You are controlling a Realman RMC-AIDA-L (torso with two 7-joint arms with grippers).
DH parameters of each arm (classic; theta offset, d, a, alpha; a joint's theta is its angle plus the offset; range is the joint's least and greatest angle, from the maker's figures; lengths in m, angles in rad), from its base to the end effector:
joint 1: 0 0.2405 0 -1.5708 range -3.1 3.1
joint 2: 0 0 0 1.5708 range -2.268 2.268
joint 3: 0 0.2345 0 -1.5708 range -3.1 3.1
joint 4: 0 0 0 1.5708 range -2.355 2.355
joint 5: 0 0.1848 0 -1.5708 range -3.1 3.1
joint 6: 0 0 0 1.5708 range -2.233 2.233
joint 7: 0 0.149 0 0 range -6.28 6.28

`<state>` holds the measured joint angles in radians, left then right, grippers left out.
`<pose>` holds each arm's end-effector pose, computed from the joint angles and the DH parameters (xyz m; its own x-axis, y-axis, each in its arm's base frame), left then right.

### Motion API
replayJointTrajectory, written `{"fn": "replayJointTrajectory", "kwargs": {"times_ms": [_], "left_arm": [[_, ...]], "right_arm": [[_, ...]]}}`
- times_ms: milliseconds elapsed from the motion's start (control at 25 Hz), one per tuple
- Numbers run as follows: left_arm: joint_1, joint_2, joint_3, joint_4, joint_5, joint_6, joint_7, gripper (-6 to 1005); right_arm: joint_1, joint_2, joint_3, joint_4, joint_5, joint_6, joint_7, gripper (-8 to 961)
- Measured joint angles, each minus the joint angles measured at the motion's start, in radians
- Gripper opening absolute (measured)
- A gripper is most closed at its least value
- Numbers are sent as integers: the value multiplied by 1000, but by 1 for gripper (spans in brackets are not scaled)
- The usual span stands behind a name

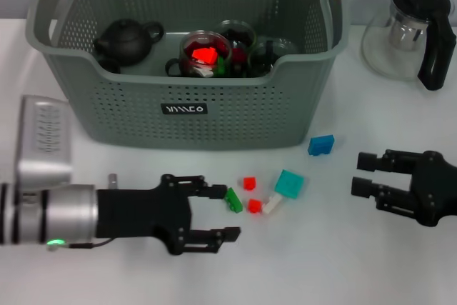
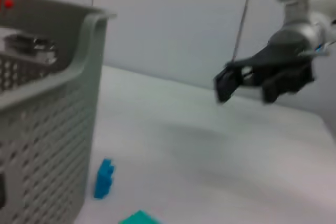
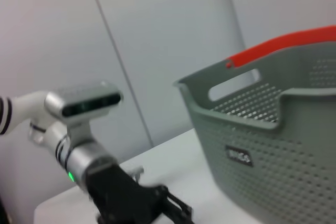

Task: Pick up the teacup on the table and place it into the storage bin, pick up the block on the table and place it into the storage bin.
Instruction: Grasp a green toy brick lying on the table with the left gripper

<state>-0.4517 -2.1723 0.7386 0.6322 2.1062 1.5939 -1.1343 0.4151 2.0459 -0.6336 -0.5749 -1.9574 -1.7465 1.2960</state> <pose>-0.2343 0.2533 -0.0436 0.8672 0.2390 0.4368 0.2997 -0.9511 -0.0746 0.2498 0.2556 0.0156 0.7066 -0.3693 -0.6036 -0.4825 -0.8754 -0.0293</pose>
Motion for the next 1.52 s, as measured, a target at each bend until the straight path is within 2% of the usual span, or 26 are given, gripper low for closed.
{"fn": "replayJointTrajectory", "kwargs": {"times_ms": [240,520,640,1160,1520], "left_arm": [[-55,-4,8,-154,-32,-195,84,703],[-48,-6,-1,-238,-139,-254,331,698],[-48,-6,3,-268,-149,-289,381,695],[-85,-6,6,-349,-144,-412,424,685],[-96,-6,7,-360,-148,-432,421,678]], "right_arm": [[3,-1,10,-2,-1,1,0,534],[7,-1,11,0,-2,2,0,535],[8,-1,11,-2,-2,2,0,535],[11,-1,11,0,-1,4,0,535],[9,-1,11,2,-2,7,0,534]]}}
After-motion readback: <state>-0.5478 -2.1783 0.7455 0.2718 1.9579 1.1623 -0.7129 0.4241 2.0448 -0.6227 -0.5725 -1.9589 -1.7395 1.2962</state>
